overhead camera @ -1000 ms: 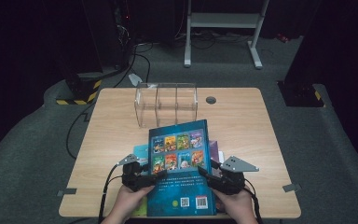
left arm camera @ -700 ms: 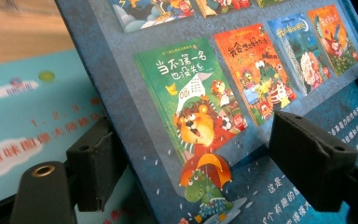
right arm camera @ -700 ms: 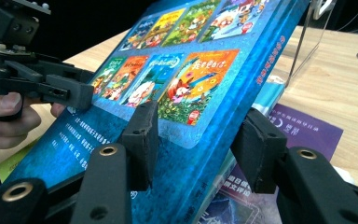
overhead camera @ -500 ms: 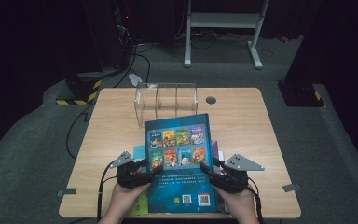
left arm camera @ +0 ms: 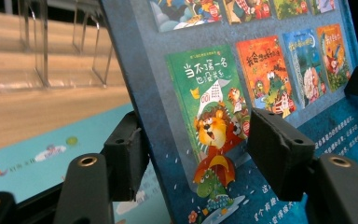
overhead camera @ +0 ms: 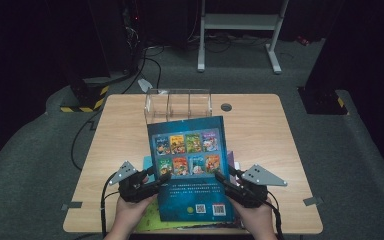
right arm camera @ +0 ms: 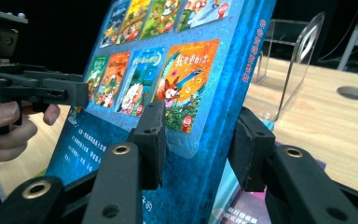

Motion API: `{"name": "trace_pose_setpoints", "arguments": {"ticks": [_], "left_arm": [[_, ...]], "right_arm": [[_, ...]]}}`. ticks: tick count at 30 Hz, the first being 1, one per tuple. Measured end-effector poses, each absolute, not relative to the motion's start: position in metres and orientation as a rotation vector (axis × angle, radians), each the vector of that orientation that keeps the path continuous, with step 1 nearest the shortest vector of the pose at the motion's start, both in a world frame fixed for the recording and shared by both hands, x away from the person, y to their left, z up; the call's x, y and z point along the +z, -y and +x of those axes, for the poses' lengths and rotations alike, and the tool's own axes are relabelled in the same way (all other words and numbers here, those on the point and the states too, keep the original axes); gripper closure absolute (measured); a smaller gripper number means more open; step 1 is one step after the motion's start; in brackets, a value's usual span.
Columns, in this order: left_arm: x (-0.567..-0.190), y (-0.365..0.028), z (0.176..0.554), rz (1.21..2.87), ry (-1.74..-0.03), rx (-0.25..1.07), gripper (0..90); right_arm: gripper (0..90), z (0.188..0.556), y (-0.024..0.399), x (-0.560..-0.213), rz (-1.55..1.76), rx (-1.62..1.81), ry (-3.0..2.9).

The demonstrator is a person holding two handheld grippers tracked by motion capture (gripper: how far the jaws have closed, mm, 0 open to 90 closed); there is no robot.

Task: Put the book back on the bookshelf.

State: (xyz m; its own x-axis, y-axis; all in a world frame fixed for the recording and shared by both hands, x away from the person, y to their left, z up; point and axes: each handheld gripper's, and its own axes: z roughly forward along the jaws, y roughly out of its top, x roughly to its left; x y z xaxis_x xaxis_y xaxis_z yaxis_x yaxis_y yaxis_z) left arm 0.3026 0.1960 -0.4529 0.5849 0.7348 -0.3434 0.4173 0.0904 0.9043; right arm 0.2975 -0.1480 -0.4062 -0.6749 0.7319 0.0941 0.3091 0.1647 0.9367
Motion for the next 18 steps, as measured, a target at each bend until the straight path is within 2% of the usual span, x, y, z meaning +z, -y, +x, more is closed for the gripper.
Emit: {"name": "trace_pose_setpoints", "arguments": {"ticks": [18], "left_arm": [[-0.437,-0.195,0.286,1.472,-0.935,0.473,46.1]], "right_arm": [[61.4,0.285,0.144,-0.391,0.898,1.520,-1.981]]}}
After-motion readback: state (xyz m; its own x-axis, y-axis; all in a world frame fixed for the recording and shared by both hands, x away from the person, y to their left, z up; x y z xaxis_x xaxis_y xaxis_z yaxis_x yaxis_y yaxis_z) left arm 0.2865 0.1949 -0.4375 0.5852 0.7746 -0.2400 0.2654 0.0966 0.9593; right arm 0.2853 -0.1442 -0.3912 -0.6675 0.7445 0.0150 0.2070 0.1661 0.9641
